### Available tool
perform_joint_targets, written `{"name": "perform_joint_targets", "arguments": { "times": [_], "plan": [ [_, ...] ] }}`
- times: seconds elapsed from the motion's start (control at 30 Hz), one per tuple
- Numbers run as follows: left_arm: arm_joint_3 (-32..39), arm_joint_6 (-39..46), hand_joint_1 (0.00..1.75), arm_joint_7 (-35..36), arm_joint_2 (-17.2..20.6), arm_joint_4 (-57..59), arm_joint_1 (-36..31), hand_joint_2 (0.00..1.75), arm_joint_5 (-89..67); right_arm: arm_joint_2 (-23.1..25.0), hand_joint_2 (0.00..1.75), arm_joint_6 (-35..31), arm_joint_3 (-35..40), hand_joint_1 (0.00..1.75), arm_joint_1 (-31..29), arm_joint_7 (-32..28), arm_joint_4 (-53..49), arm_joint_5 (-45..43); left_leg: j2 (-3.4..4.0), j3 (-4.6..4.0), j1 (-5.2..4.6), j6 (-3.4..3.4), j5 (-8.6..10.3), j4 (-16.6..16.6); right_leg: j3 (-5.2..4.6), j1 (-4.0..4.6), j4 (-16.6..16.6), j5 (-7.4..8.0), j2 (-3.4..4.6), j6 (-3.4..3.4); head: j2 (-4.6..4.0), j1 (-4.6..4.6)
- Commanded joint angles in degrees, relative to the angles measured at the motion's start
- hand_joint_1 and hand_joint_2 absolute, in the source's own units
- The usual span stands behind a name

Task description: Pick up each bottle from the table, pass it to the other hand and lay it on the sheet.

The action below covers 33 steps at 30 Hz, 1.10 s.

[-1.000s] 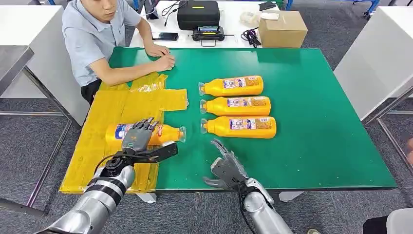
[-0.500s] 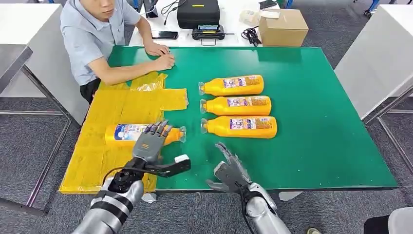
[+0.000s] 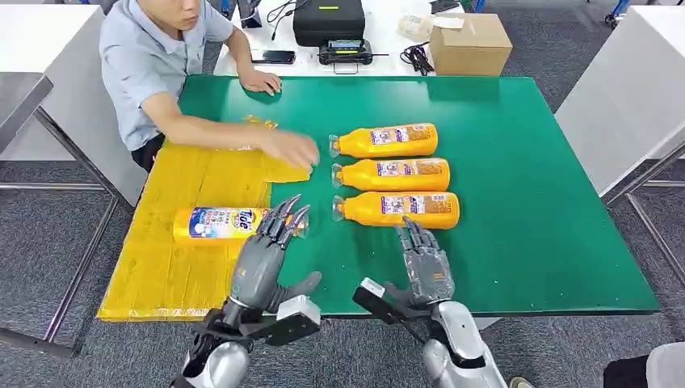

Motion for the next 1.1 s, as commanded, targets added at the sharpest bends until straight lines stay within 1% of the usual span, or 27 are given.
{"name": "perform_joint_targets", "arguments": {
  "times": [0.03, 0.07, 0.13, 0.17, 0.2, 0.23, 0.33, 0.37, 0.5, 0.57, 0.67, 0.77, 0.8, 0.83, 0.87, 0.9, 0.93, 0.97, 1.0, 1.07, 1.1],
  "plan": [
    [0.85, -1.66, 0.0, -2.34, -0.58, -4.36, 3.05, 1.75, 9.99, -3.01, 1.75, -0.34, -2.11, 0.0, -0.32, 5.67, -2.23, 8.28, 0.02, 0.15, 0.04, -0.1, -0.06, 0.02, 0.15, 0.05, 0.01, -0.06, -0.02, -0.12, 0.0, -0.04],
    [1.25, -4.12, 0.0, -1.94, -1.21, -5.12, 3.61, 1.75, 13.48, -2.88, 1.75, -0.63, -2.73, 0.0, -0.05, 7.36, -2.08, 10.82, -0.02, 0.08, 0.05, -0.08, -0.02, 0.0, 0.1, 0.06, -0.01, -0.03, -0.05, -0.1, 0.0, -0.02],
    [1.1, -3.93, 0.0, -2.12, -1.42, -5.56, 3.93, 1.75, 13.38, -2.62, 1.75, -0.58, -3.16, 0.0, -0.06, 7.56, -1.69, 11.19, -0.03, 0.24, 0.09, -0.13, -0.09, 0.02, 0.27, 0.11, -0.02, -0.1, -0.08, -0.16, 0.0, -0.04],
    [1.12, -3.82, 0.0, -2.14, -1.57, -5.68, 4.11, 1.75, 13.36, -2.64, 1.75, -0.43, -3.17, 0.0, -0.21, 8.64, -1.36, 13.07, -0.02, 0.18, 0.07, -0.1, -0.05, 0.01, 0.2, 0.08, -0.02, -0.07, -0.06, -0.11, 0.0, -0.02],
    [1.12, -3.82, 0.0, -2.14, -1.57, -5.68, 4.11, 1.75, 13.36, -2.64, 1.75, -0.43, -3.17, 0.0, -0.21, 8.64, -1.36, 13.07, 0.03, 0.1, 0.02, -0.05, 0.0, -0.03, 0.09, 0.03, -0.02, -0.02, 0.0, -0.06, 0.0, -0.04],
    [1.12, -3.82, 0.0, -2.14, -1.57, -5.68, 4.11, 1.75, 13.36, -2.64, 1.75, -0.43, -3.17, 0.0, -0.21, 8.64, -1.36, 13.07, 0.06, 0.25, 0.07, -0.11, -0.09, 0.0, 0.25, 0.08, -0.02, -0.09, 0.01, -0.13, 0.0, -0.04],
    [0.99, -4.04, 0.0, -2.11, -1.76, -5.83, 4.37, 1.75, 13.59, -2.14, 1.75, 1.08, -3.38, 0.0, -0.82, 9.9, 0.11, 14.61, 0.02, 0.17, 0.04, -0.08, -0.03, -0.04, 0.17, 0.04, -0.03, -0.05, -0.01, -0.1, 0.0, -0.04],
    [1.01, -3.82, 0.0, -2.08, -1.63, -5.79, 4.32, 1.75, 13.08, -1.83, 1.75, 1.4, -3.44, 0.0, -0.95, 10.07, 0.34, 14.66, 0.06, 0.27, 0.09, -0.12, -0.09, -0.01, 0.29, 0.1, -0.04, -0.08, 0.01, -0.14, 0.0, -0.02],
    [2.01, -2.75, 0.0, -1.83, -2.08, -6.92, 5.32, 1.75, 12.0, -1.8, 1.75, 5.72, -2.18, 0.0, 0.14, 11.81, -1.34, 15.87, 0.06, 0.19, 0.05, -0.1, -0.04, -0.03, 0.19, 0.06, -0.02, -0.04, 0.02, -0.12, 0.0, -0.04],
    [2.16, -2.69, 0.0, -1.83, -2.01, -7.16, 5.49, 1.75, 12.05, -1.8, 1.75, 5.76, -2.06, 0.0, 0.37, 11.88, -1.57, 15.89, 0.06, 0.26, 0.08, -0.13, -0.09, 0.0, 0.26, 0.09, 0.0, -0.09, 0.01, -0.16, 0.0, -0.04],
    [2.23, -2.64, 0.0, -1.83, -2.0, -7.43, 5.71, 1.75, 11.91, -1.81, 1.75, 6.19, -2.04, 0.0, 0.68, 12.27, -2.16, 15.97, 0.04, 0.09, 0.05, -0.07, -0.01, -0.01, 0.11, 0.05, -0.02, -0.02, 0.01, -0.08, 0.0, -0.02],
    [2.77, -2.35, 0.0, -1.71, -2.26, -8.3, 6.65, 1.75, 11.37, -3.29, 1.75, 11.83, -1.57, 0.0, 2.25, 14.56, -4.28, 15.02, 0.05, 0.27, 0.08, -0.13, -0.1, 0.0, 0.28, 0.09, 0.0, -0.11, 0.0, -0.15, 0.0, -0.02],
    [2.67, -2.42, 0.0, -1.7, -2.23, -8.98, 7.11, 1.75, 11.33, -4.46, 1.75, 13.03, -1.13, 0.0, 2.7, 15.16, -4.84, 14.55, 0.06, 0.35, 0.13, -0.17, -0.17, 0.04, 0.38, 0.14, 0.01, -0.16, 0.0, -0.2, 0.0, -0.04],
    [2.67, -2.38, 0.0, -1.7, -2.23, -9.17, 7.21, 1.75, 11.32, -4.94, 1.75, 13.06, -1.24, 0.0, 2.72, 15.18, -4.93, 14.41, -0.02, 0.15, 0.03, -0.08, -0.03, -0.03, 0.17, 0.03, -0.01, -0.06, -0.05, -0.09, 0.0, -0.04],
    [2.66, -2.36, 0.0, -1.7, -2.24, -9.22, 7.24, 1.75, 11.32, -5.25, 1.75, 13.05, -1.39, 0.0, 2.64, 15.17, -4.92, 14.41, -0.06, 0.27, 0.09, -0.11, -0.1, 0.0, 0.33, 0.1, -0.04, -0.13, -0.11, -0.14, 0.0, -0.02],
    [2.56, -2.35, 0.0, -1.71, -2.25, -9.24, 7.26, 1.75, 11.32, -5.73, 1.75, 13.1, -1.66, 0.0, 2.16, 15.15, -4.74, 14.34, -0.02, 0.15, 0.05, -0.08, -0.04, -0.03, 0.18, 0.06, -0.04, -0.05, -0.05, -0.09, 0.0, -0.04],
    [2.26, -2.48, 0.0, -1.76, -2.22, -8.81, 7.02, 1.75, 11.36, -6.31, 1.75, 13.27, -2.02, 0.0, 1.13, 15.31, -3.81, 14.2, 0.01, 0.28, 0.06, -0.1, -0.1, 0.0, 0.3, 0.07, -0.03, -0.1, -0.03, -0.13, 0.0, -0.04],
    [2.17, -2.39, 0.0, -1.76, -2.26, -8.53, 6.87, 1.75, 11.36, -6.58, 1.75, 13.25, -2.31, 0.0, 0.32, 15.38, -2.94, 14.13, 0.02, 0.16, 0.04, -0.07, -0.02, -0.03, 0.18, 0.04, -0.05, -0.03, -0.02, -0.08, 0.0, -0.04],
    [1.56, -2.98, 0.0, -2.06, -2.05, -7.96, 6.43, 1.75, 11.79, -6.53, 1.75, 11.38, -3.13, 0.0, -0.78, 15.13, -1.56, 13.49, 0.02, 0.28, 0.09, -0.11, -0.09, 0.01, 0.32, 0.1, -0.05, -0.09, -0.03, -0.14, 0.0, -0.02],
    [1.16, -2.94, 0.0, -2.08, -2.27, -7.14, 5.98, 1.75, 11.81, -6.85, 1.75, 11.22, -3.81, 0.0, -2.36, 14.89, -0.04, 13.34, 0.0, 0.09, 0.02, -0.06, 0.02, -0.02, 0.11, 0.02, -0.03, 0.01, -0.02, -0.06, 0.0, -0.02],
    [0.55, -2.87, 0.0, -2.25, -2.08, -6.76, 5.57, 1.75, 11.84, -6.73, 1.75, 9.57, -4.65, 0.0, -3.48, 14.41, 1.35, 13.3, 0.04, 0.2, 0.04, -0.09, -0.02, -0.02, 0.22, 0.05, -0.04, -0.01, 0.0, -0.11, 0.0, -0.04]
  ]
}}
